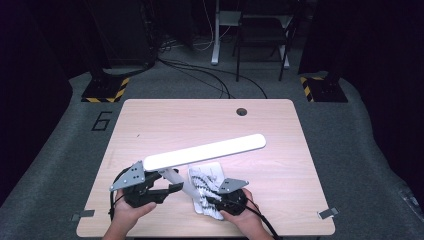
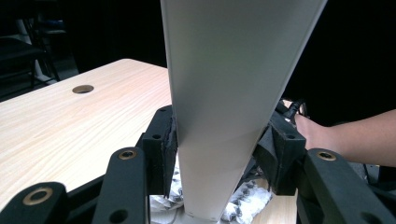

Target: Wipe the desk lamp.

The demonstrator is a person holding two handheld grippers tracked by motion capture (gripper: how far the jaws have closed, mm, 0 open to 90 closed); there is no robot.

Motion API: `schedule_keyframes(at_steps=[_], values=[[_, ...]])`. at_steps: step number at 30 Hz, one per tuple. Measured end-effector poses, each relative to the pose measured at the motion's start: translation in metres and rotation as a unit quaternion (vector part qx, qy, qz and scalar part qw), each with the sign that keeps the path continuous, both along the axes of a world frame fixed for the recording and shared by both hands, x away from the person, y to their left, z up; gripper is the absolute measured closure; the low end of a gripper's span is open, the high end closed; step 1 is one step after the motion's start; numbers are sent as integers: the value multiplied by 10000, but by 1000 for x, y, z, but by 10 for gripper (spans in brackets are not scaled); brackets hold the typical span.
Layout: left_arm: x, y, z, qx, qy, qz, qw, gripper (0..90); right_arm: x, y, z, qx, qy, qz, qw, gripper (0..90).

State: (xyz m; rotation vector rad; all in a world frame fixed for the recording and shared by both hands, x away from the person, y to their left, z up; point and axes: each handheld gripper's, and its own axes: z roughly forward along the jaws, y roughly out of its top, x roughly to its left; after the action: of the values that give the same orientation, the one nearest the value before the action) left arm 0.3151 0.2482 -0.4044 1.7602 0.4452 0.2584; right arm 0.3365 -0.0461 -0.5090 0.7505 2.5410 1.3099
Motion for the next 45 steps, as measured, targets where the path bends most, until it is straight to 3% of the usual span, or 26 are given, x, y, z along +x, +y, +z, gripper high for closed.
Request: schedule_keyframes(at_steps=[17, 22, 29, 45], values=[[0, -1, 0, -10, 5, 10, 10000, 526, 0, -2, -1, 341, 269, -115, 9990, 751], [-1, -1, 0, -4, 8, 22, 10000, 526, -2, -1, 4, 397, 167, -82, 9990, 753], [-1, -1, 0, 8, 6, 33, 10000, 527, -9, 8, 27, 613, -34, 172, 9980, 753], [-1, -2, 0, 26, -20, 55, 10000, 527, -16, 23, 76, 1040, -459, 410, 9927, 753]])
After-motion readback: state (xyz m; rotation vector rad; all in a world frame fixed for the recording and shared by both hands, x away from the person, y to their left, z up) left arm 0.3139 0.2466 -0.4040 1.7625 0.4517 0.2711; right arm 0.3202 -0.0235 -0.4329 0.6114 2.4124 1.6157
